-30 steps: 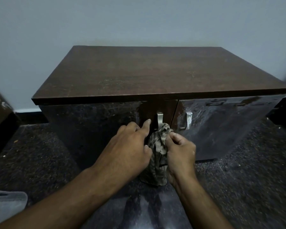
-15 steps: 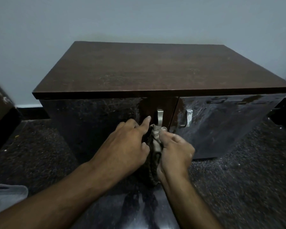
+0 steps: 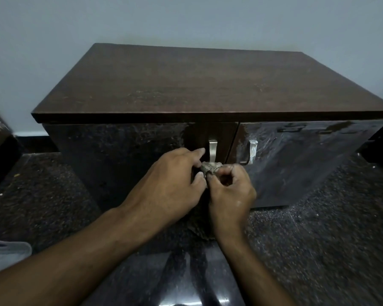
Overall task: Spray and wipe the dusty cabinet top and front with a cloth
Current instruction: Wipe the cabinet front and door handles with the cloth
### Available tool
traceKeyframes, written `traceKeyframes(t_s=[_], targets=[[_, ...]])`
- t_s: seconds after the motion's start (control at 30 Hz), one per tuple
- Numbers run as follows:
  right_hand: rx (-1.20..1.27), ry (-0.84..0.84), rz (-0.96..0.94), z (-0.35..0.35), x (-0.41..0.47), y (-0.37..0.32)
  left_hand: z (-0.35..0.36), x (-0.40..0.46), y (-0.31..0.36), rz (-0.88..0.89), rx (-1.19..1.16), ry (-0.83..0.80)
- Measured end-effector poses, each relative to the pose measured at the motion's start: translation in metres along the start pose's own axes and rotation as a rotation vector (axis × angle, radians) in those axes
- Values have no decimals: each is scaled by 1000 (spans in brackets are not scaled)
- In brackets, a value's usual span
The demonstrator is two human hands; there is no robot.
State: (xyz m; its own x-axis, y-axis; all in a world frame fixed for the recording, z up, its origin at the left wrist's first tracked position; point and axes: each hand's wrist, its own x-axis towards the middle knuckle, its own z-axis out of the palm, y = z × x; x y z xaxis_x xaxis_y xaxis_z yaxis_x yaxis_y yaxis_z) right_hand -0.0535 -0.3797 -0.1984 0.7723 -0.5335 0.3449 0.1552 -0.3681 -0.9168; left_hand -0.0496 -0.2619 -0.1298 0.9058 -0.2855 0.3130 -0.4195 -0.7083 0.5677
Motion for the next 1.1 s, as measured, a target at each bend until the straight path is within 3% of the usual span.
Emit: traceKeyframes(t_s=[0.2, 0.4, 0.57, 1.1], targets=[[31, 74, -232, 2, 19, -21, 3, 2, -3, 24, -29, 2], [29, 64, -98, 4, 0, 0, 7, -2, -6, -23, -65, -23], [15, 1, 131, 10, 0, 16, 9, -4, -8, -36, -20, -51], [32, 0, 270, 16, 3, 22, 12, 1, -11, 0, 35, -5]])
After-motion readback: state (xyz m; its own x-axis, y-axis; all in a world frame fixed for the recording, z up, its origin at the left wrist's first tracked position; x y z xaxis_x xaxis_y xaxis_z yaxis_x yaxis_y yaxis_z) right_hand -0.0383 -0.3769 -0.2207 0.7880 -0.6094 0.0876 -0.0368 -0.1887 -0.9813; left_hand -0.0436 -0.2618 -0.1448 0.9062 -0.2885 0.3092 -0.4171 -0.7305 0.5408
